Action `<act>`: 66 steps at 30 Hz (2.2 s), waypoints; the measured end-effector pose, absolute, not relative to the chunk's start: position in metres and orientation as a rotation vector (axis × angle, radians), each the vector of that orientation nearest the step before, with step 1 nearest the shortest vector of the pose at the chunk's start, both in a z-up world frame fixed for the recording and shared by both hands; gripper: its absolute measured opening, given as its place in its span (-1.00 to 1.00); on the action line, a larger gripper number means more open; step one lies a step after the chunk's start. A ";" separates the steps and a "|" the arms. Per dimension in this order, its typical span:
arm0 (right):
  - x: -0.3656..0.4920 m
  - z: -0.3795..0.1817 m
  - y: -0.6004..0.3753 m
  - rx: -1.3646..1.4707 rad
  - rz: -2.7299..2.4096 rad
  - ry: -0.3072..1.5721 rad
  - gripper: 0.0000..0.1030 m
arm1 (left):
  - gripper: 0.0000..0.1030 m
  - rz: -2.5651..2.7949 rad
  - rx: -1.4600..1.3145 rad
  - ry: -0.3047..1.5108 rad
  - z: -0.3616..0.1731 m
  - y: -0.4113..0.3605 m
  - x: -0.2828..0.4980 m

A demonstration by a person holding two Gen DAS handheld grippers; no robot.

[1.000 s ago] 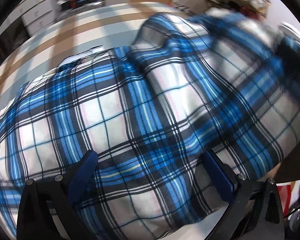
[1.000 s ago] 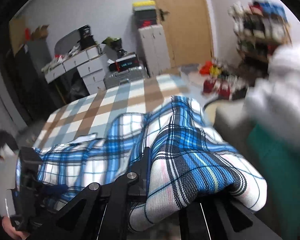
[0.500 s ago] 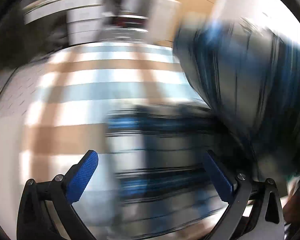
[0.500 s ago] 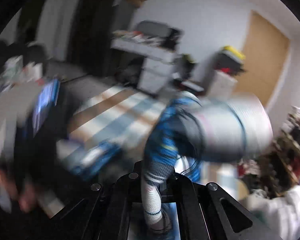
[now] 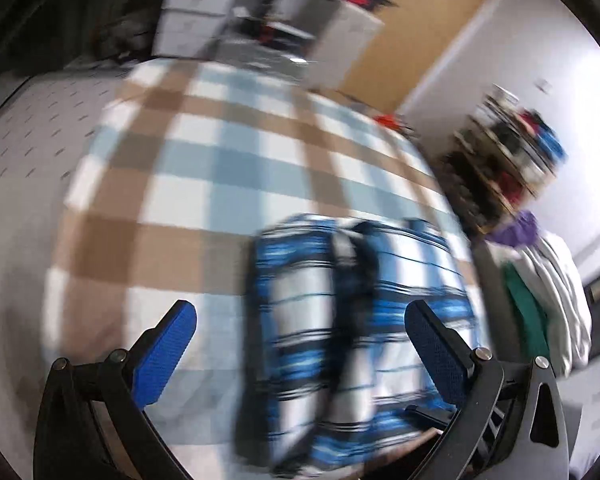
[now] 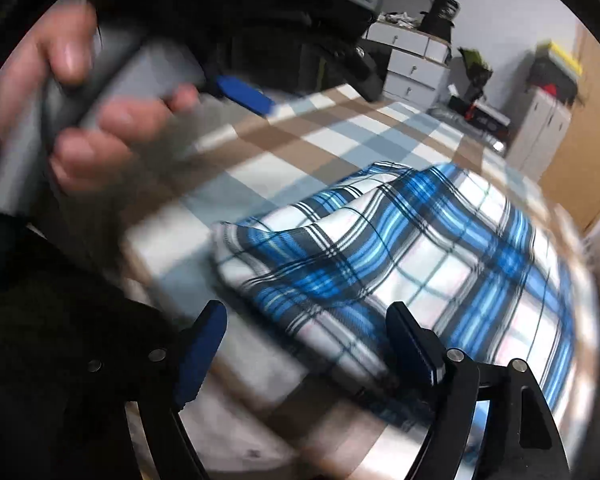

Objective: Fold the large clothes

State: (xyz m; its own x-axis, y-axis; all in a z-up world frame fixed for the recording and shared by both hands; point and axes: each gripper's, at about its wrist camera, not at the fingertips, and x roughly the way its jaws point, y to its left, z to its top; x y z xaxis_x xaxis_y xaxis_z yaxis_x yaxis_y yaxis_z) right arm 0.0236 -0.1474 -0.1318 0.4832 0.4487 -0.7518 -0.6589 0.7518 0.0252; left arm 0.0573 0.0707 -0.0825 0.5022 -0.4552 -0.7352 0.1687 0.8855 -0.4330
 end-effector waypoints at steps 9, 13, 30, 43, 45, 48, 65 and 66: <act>0.065 -0.111 -0.267 0.372 0.521 0.857 0.61 | 0.97 -0.504 -0.046 1.102 -0.092 -0.014 0.101; 0.084 -0.134 -0.297 0.616 0.541 0.964 0.61 | -0.33 -0.528 -0.018 1.297 -0.116 -0.030 0.122; 0.102 -0.173 -0.298 0.807 0.585 1.153 0.40 | -0.82 -0.503 -0.006 1.248 -0.090 -0.006 0.088; 0.104 -0.174 -0.293 0.797 0.580 1.173 0.01 | 0.04 -0.283 0.168 1.158 -0.079 0.004 0.068; 0.102 -0.173 -0.296 0.775 0.572 1.173 0.01 | 0.04 -0.279 0.227 1.120 -0.068 0.004 0.051; 0.108 -0.172 -0.291 0.763 0.562 1.172 0.01 | 0.29 -0.247 0.215 1.182 -0.083 0.019 0.039; 0.103 -0.177 -0.298 0.832 0.564 1.180 0.01 | -0.72 -0.459 -0.054 1.382 -0.154 0.014 0.061; 0.102 -0.177 -0.298 0.832 0.568 1.181 0.01 | -0.74 -0.472 -0.003 1.352 -0.152 0.004 0.062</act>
State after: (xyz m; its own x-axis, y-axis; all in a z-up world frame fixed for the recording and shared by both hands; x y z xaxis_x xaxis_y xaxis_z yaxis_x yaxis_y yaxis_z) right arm 0.1017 -0.2982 -0.1769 0.3006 0.7661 -0.5680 0.0340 0.5866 0.8092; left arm 0.0616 0.0037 -0.1518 0.1385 -0.3281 -0.9344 0.3245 0.9065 -0.2702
